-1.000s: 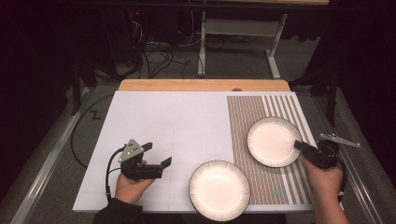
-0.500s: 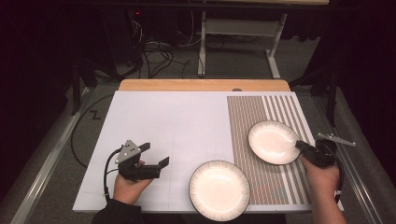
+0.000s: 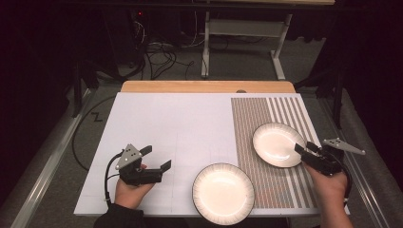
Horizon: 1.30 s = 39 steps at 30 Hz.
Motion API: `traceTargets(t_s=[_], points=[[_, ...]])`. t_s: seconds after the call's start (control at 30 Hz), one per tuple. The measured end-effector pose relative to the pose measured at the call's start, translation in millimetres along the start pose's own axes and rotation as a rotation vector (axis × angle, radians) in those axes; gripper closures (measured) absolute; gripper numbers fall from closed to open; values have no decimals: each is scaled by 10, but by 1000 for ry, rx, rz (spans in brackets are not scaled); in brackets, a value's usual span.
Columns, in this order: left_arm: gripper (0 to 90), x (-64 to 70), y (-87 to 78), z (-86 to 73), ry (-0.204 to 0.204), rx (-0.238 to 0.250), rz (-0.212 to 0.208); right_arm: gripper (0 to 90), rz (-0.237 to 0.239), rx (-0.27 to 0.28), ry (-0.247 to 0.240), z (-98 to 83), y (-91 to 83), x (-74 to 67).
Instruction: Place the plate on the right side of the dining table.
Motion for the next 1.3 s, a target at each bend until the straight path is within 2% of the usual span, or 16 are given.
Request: traceTargets(t_s=[0.13,0.3,0.43,0.7,0.87,0.93,1.3], points=[[76,18,0,0,4,3,-8,330,40,21,-57,-10,-48,-189],[73,30,-1,-10,13,1,-11,212,110,50,-133,1,-89,-534],[73,24,-13,-11,10,5,-13,167,147,72,-207,7,-127,-810],[71,47,-23,-13,25,7,-9,105,217,108,-261,-31,-255,-1165],[50,58,-32,-2,26,22,-6,16,241,131,-286,-46,-320,-1298],[21,57,-33,1,26,25,-3,12,244,136,-290,-49,-338,-1323],[3,80,-12,-2,39,19,-3,11,250,135,-296,-58,-344,-1309]])
Point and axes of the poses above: each handheld gripper's, and its own axes: y roughly forward along the jaws, z roughly out of its top, x roughly to its right, the point moved 5 cm from there along y, roughly forward along the jaws, and after that the axes turned 8 degrees about -x, right-handed, at the moved point
